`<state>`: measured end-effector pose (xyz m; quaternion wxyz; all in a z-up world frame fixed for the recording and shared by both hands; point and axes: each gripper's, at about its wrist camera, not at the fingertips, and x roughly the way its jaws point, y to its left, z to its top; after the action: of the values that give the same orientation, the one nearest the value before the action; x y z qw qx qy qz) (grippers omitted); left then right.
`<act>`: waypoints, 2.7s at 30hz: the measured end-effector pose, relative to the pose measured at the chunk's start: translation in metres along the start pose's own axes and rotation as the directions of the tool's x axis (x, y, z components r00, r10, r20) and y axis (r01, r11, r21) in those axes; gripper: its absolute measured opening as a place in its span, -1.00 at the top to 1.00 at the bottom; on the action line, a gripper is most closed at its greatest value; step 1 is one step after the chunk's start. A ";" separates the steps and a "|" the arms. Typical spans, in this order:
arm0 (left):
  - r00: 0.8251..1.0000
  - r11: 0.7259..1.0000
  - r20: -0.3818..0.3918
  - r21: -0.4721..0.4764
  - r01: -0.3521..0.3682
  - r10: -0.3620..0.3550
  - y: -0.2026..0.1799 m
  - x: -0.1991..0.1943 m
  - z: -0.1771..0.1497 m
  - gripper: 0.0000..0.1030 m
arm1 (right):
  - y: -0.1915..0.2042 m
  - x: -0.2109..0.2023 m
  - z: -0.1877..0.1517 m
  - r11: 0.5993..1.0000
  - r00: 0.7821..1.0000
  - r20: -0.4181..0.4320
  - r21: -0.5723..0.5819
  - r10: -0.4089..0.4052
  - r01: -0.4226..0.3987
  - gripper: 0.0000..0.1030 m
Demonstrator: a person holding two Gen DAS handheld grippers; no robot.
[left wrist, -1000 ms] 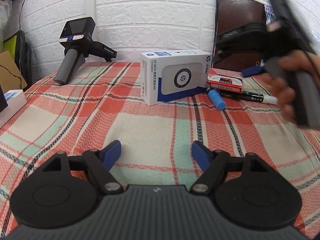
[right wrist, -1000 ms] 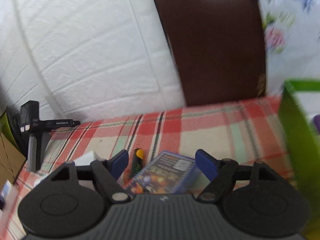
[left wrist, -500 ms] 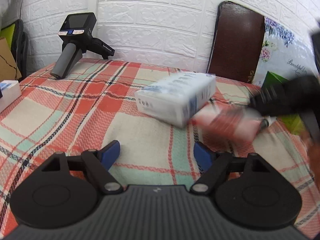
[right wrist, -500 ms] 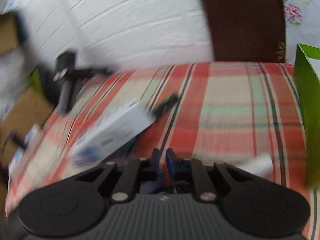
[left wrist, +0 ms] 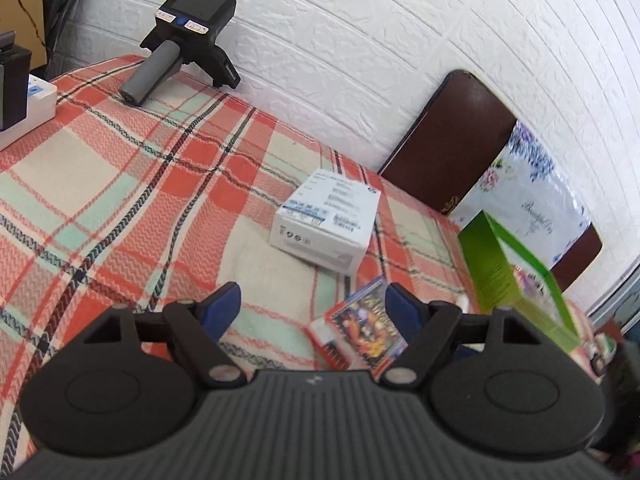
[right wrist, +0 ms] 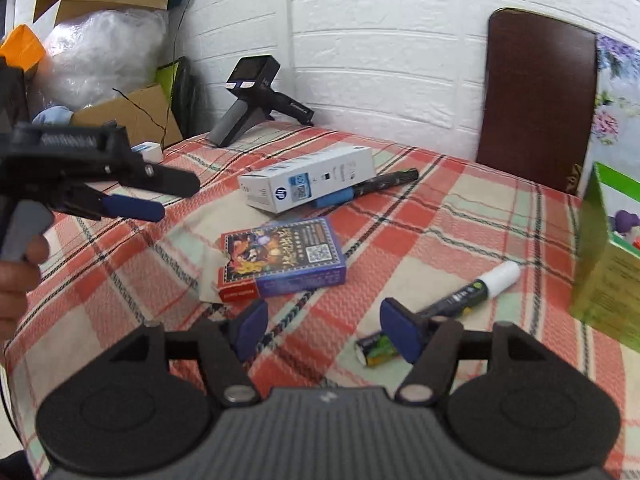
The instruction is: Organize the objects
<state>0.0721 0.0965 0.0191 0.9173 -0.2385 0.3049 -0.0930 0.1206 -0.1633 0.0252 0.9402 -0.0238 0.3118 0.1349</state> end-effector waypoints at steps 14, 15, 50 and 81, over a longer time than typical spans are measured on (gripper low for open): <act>0.978 0.998 -0.197 -0.006 -0.063 0.061 -0.014 0.040 0.000 -0.33 | 0.025 0.069 0.022 0.977 0.992 -0.068 -0.177 0.105 -0.115 -0.91; 0.979 0.997 -0.192 -0.018 -0.074 0.069 -0.011 0.040 0.003 -0.34 | 0.026 0.070 0.023 0.977 0.992 -0.069 -0.178 0.107 -0.118 -0.91; 0.904 0.781 -0.368 0.490 0.387 -0.217 -0.307 0.107 -0.063 0.07 | -0.138 -0.139 -0.062 0.857 0.865 0.103 0.239 -0.491 0.457 -0.40; 0.980 0.827 -0.193 0.556 0.077 0.038 -0.243 0.103 -0.080 -0.25 | -0.131 -0.089 -0.062 0.829 0.875 0.047 0.345 -0.483 0.439 -0.63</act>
<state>0.0995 -0.1771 0.0302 0.9112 0.0487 0.3504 -0.2109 0.0514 -0.3184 0.0230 0.9543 0.0653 0.2514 -0.1479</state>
